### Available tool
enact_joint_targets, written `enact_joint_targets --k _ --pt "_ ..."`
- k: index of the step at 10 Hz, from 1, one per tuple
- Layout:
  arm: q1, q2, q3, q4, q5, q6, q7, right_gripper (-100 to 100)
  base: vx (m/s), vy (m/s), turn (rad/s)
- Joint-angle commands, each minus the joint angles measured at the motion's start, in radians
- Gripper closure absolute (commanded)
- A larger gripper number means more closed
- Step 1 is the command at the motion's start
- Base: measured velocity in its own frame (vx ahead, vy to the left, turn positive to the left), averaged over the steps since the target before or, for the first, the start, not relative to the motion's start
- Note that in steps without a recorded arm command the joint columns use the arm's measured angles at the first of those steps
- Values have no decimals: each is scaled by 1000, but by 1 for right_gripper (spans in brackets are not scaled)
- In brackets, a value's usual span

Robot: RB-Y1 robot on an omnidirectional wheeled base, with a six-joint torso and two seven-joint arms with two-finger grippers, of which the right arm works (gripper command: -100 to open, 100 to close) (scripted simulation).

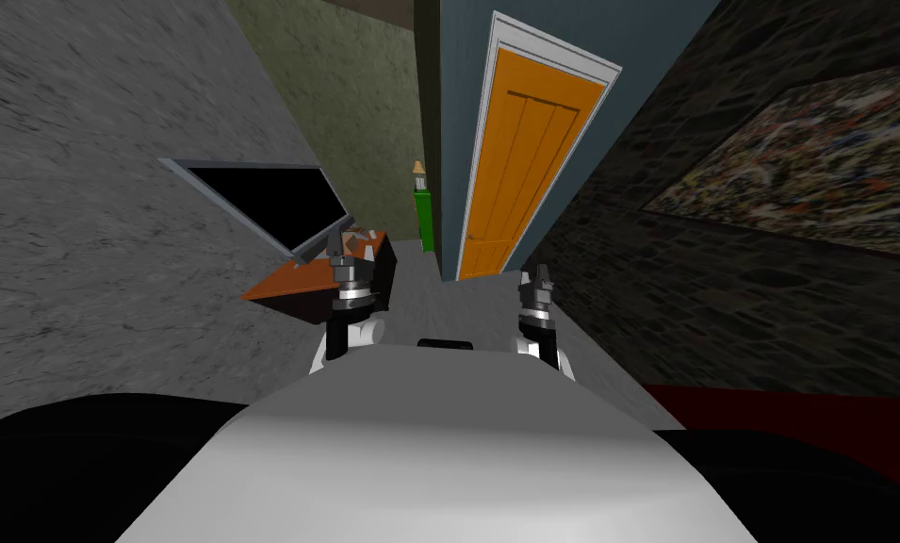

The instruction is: Pull the door open

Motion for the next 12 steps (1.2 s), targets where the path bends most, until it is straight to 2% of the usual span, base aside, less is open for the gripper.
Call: enact_joint_targets --k 1,4,5,12 --pt "-15 -9 1 37 -5 -11 0 -100 75 -27 58" --pt "-42 -22 2 104 -14 -30 0 -100 138 -27 59" --pt "-56 -29 3 139 -19 -40 0 -100 127 -15 62" --pt "-116 -54 7 289 -39 -83 1 -100 99 -35 48"
